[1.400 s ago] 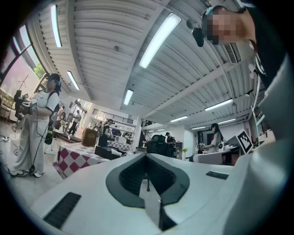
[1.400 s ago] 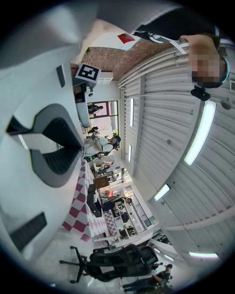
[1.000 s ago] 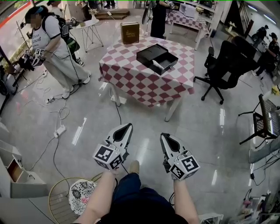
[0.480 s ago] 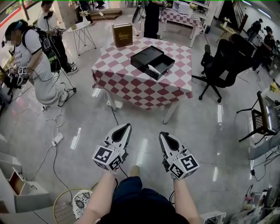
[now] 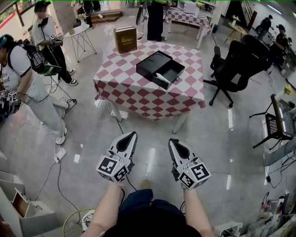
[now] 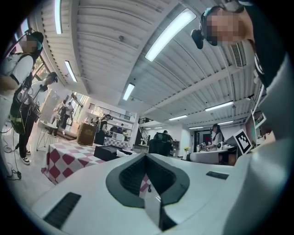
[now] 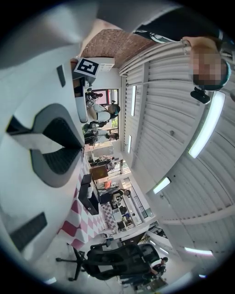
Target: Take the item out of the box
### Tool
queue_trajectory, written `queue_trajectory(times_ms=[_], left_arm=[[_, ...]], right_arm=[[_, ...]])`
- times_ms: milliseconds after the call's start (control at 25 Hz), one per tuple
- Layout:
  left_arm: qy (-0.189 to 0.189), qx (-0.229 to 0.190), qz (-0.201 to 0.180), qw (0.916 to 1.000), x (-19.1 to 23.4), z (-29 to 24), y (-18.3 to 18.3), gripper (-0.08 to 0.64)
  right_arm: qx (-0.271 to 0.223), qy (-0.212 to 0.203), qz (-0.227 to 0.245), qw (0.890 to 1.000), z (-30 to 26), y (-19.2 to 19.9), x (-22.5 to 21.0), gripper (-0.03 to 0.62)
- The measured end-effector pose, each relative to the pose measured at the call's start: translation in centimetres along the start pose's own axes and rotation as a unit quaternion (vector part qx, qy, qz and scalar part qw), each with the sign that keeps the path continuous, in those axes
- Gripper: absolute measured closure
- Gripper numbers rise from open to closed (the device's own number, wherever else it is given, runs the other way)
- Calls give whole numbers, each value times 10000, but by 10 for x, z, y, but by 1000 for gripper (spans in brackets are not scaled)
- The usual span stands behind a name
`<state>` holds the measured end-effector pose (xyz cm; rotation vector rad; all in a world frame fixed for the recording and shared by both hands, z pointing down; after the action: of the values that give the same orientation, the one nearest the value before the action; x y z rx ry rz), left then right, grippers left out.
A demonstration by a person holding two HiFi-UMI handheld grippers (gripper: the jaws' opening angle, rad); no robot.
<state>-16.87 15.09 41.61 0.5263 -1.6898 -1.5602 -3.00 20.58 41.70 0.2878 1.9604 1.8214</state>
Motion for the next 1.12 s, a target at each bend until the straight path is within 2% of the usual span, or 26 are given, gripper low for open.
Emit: queue_trajectory(times_ms=[480, 840, 1120], left_arm=[[111, 8, 48, 9999, 38, -15, -1, 560], [176, -19, 93, 9998, 40, -23, 0, 560], [194, -21, 56, 9998, 45, -46, -2, 559]], right_arm=[[-110, 215, -74, 9997, -37, 3, -11, 589], [-77, 181, -36, 9998, -44, 2, -12, 588], [-115, 171, -87, 9997, -55, -1, -35, 588]])
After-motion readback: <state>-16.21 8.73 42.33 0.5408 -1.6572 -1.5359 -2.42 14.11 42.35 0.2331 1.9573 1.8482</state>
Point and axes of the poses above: the fingertips, and each gripper's own axes: z backward along the fingers, x to its left, y out of its underside, the point moved 1 cm from there along z, backward along the fingers, and after that the axes turned 3 degrees about z, right-handed, at the moved point
